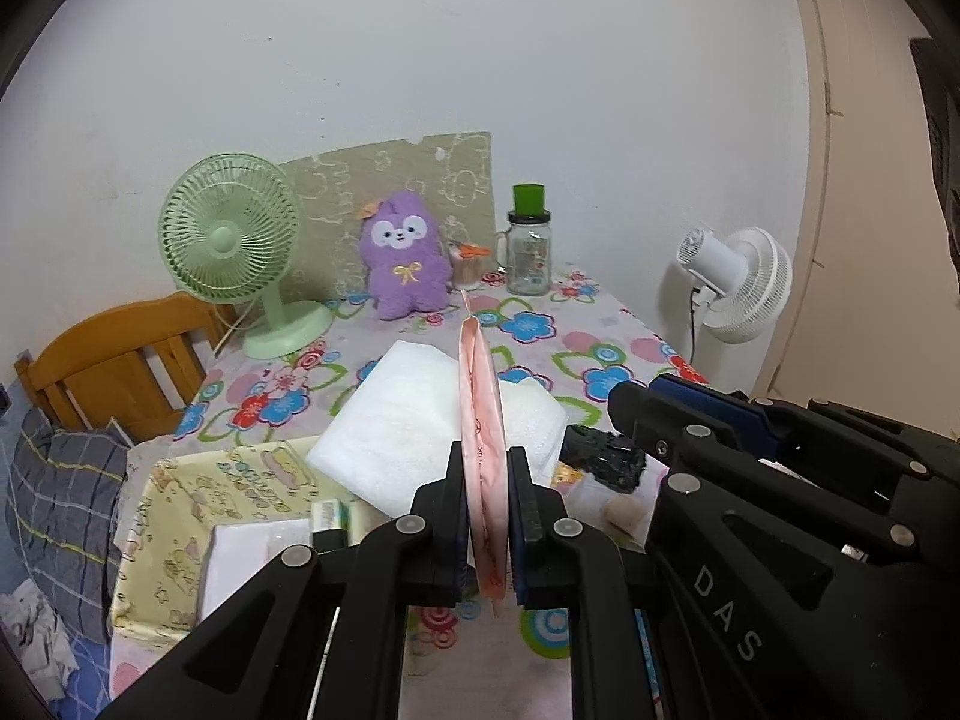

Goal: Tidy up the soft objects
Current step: 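Carry the pink paper and white roll over the yellow fabric box with both tools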

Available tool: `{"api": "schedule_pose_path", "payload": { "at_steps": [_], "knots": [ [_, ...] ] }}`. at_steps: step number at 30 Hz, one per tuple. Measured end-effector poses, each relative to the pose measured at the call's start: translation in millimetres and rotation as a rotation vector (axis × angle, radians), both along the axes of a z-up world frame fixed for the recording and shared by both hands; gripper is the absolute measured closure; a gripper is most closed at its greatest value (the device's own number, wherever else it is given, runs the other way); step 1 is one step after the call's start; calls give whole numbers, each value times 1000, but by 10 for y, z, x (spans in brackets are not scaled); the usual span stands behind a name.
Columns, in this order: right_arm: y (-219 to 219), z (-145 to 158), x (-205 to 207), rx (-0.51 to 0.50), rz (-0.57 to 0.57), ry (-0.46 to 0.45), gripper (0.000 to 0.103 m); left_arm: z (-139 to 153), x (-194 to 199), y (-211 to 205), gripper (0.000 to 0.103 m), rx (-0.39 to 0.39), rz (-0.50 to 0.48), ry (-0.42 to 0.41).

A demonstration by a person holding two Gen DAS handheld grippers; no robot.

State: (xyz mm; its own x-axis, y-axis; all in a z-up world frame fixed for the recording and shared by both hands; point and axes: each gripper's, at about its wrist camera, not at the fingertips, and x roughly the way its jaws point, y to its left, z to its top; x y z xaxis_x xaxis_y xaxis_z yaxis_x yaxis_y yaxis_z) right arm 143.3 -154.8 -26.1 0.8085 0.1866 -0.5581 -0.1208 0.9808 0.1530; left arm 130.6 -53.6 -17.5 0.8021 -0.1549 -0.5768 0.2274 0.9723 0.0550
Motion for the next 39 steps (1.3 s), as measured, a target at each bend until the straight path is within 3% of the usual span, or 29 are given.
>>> {"api": "schedule_pose_path", "payload": {
  "at_steps": [21,39],
  "knots": [
    [815,97,227,-3,130,-19,86,92,95,797,95,0,124,-20],
    [1347,-245,613,-38,196,62,86,-282,401,1298,94,-36,188,72]
  ]
}}
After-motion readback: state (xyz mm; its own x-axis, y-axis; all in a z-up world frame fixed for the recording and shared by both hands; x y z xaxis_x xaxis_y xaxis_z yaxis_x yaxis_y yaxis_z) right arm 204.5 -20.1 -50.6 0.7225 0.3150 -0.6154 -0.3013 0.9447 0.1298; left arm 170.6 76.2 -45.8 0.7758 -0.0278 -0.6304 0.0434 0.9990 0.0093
